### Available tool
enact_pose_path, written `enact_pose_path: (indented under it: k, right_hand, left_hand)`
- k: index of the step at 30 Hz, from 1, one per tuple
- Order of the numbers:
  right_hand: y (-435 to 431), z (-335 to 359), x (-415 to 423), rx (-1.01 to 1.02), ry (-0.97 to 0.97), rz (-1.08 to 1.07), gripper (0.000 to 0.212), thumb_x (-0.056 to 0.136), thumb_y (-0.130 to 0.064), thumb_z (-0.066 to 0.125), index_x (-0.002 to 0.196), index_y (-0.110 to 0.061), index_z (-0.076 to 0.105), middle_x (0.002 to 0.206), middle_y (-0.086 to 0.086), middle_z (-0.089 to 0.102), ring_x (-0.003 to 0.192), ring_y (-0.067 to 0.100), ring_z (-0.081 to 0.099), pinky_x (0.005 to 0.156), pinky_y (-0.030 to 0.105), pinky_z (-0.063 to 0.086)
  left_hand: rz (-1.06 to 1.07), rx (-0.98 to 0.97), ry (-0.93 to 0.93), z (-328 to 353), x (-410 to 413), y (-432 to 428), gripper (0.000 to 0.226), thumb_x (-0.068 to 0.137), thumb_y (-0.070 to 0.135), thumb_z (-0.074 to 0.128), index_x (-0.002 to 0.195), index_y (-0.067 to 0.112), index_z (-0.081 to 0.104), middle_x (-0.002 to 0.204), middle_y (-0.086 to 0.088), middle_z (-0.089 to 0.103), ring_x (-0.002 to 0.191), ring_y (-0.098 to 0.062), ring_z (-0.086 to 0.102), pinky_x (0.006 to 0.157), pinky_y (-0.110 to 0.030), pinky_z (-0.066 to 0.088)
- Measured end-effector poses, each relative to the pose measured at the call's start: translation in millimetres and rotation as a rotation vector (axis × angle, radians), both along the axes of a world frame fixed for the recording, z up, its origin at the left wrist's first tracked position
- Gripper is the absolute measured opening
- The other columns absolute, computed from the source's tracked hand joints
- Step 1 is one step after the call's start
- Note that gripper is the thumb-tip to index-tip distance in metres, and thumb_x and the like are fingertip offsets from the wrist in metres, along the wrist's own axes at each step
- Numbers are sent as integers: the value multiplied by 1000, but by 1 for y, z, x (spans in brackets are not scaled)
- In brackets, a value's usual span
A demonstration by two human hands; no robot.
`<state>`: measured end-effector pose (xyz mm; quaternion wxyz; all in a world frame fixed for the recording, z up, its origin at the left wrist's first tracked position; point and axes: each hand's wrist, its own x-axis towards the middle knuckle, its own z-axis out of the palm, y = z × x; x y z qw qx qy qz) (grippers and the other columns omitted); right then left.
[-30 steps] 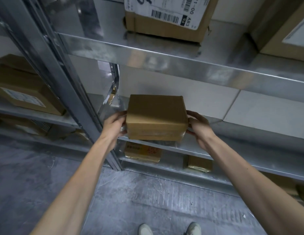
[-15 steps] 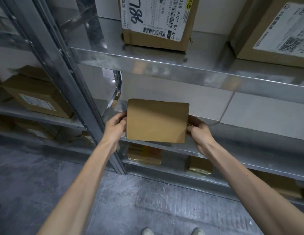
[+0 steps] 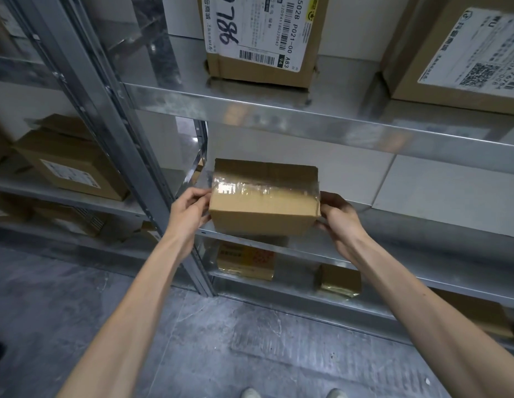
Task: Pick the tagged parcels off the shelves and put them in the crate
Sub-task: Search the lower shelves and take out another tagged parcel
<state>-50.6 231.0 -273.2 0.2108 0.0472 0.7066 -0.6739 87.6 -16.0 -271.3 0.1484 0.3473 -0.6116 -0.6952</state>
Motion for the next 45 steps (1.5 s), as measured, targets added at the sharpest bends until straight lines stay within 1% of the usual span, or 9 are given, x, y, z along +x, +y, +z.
enact_pose_path:
  k: [5,11,14,16,18,24,31,36,45]
  right_hand:
    - [0,-2,-4,19,33,20,37,96,3,50,119,-19,66,115,3,73,110,24,68,99,44,53]
    - [-4,1,-2,36,55,41,41,96,7,45,122,-15,67,115,4,73,107,22,68,95,40,56]
    - [-3,4,-2,37,36,40,39,98,7,45,117,-20,66,116,6,71,100,20,69,77,29,60]
    - [-3,10,0,32,6,39,39,98,7,44,115,-22,63,116,6,69,95,21,67,53,17,53]
    - [-3,10,0,14,-20,25,44,96,10,41,120,-20,63,115,6,68,94,23,66,46,17,48]
    - [-2,9,-1,-35,-25,-8,42,95,10,43,110,-19,68,107,-1,73,99,16,69,65,25,57]
    - [-6,7,-2,-35,43,32,44,95,10,45,117,-23,65,112,-3,72,100,18,70,73,28,60]
    - [-7,3,-3,-8,74,53,46,95,9,44,127,-17,65,118,0,71,107,20,68,85,33,59]
    - [-10,1,-4,-2,106,50,46,94,11,45,126,-15,66,116,-1,72,108,17,68,89,27,57]
  left_hand:
    - [-3,-32,-10,1,0,1,20,100,7,51,117,12,62,116,-5,69,109,-18,67,94,-34,56]
    - [-19,-29,5,1,-1,6,34,102,8,49,131,22,60,122,0,68,111,-13,65,96,-38,55]
    - [-25,-28,-7,0,-1,5,34,101,7,49,128,23,62,123,-2,68,113,-15,65,97,-40,55]
    - [-19,-32,-8,-1,-1,4,31,101,6,50,118,27,66,121,-1,68,113,-14,64,97,-41,55]
    - [-3,-18,0,-1,-2,4,30,101,4,48,115,23,67,119,-1,68,112,-16,65,96,-41,55]
    - [22,15,4,0,-4,1,17,101,8,51,112,13,63,118,-9,68,113,-24,64,97,-43,54]
    - [1,-28,-2,1,-5,-2,25,101,5,49,121,15,59,119,-2,69,111,-14,65,87,-27,54]
    - [-35,-56,1,-6,-3,-5,42,101,0,46,134,22,57,128,4,65,119,-11,61,98,-34,53]
    - [-33,-28,5,-7,-4,-6,38,99,0,49,127,23,61,125,4,67,117,-12,63,99,-40,53]
